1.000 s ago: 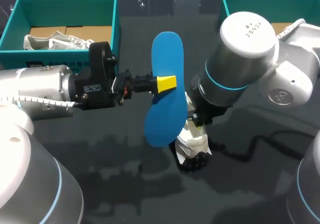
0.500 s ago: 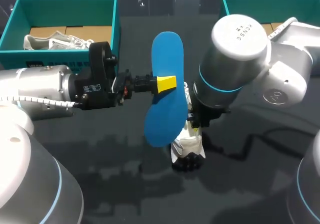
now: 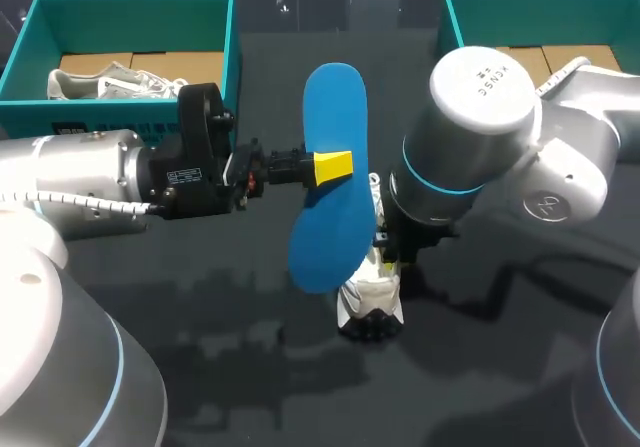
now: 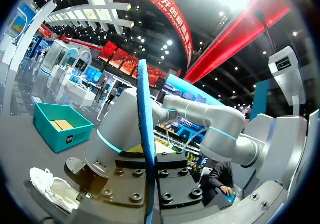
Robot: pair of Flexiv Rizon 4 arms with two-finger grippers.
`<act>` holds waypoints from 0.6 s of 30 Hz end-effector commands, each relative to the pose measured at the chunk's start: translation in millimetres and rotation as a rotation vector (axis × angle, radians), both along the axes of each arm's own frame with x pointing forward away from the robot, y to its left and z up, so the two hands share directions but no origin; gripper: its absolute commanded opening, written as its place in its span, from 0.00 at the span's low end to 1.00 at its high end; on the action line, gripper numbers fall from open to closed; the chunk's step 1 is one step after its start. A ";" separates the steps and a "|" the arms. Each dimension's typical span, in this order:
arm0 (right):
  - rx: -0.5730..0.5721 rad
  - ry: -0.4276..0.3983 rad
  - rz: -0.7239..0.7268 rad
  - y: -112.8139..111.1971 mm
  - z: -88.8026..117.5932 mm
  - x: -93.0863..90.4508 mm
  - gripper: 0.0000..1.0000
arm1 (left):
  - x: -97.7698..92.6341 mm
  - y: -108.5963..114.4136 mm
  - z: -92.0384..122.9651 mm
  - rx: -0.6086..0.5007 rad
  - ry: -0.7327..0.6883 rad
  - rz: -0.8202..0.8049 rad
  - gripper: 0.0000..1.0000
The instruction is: Take the shoe out of the shoebox, open the shoe tongue, remove and reinsert the insole, then place the shoe into the shoebox
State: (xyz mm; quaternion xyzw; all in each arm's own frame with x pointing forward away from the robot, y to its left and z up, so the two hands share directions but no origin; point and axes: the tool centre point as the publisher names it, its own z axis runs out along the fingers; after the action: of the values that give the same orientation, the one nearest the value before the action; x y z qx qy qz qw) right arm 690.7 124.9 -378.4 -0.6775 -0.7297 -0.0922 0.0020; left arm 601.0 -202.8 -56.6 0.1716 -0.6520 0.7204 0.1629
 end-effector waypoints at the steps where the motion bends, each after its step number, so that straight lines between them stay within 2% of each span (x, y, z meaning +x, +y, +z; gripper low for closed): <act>1: 0.001 0.003 -0.016 -0.4 -8.2 1.1 0.00 | -2.3 0.3 -0.9 -0.002 -0.001 0.004 0.00; 12: 0.011 0.019 -0.045 -0.7 -18.0 2.2 0.02 | -2.3 0.3 -0.9 -0.002 -0.001 0.004 0.00; 13: 0.012 0.018 -0.046 -0.8 -17.1 1.5 0.17 | -2.3 0.3 -0.9 -0.002 -0.001 0.004 0.00; 14: 0.013 0.016 -0.047 -0.5 -15.5 1.0 0.42 | -2.3 0.3 -0.9 -0.002 -0.001 0.004 0.00; 16: 0.015 0.011 -0.049 0.1 -11.1 0.0 1.00 | -2.3 0.3 -0.9 -0.002 -0.001 0.004 0.00; 18: 0.026 0.007 -0.051 0.0 -5.0 -0.8 1.00 | -2.3 0.3 -0.9 -0.002 -0.001 0.004 0.00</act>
State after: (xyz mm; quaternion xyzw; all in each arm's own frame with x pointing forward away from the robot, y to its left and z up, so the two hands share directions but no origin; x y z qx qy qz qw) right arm 693.7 126.4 -388.1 -0.6954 -0.7121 -0.0956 0.0128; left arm 601.0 -202.7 -56.6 0.1716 -0.6520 0.7203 0.1629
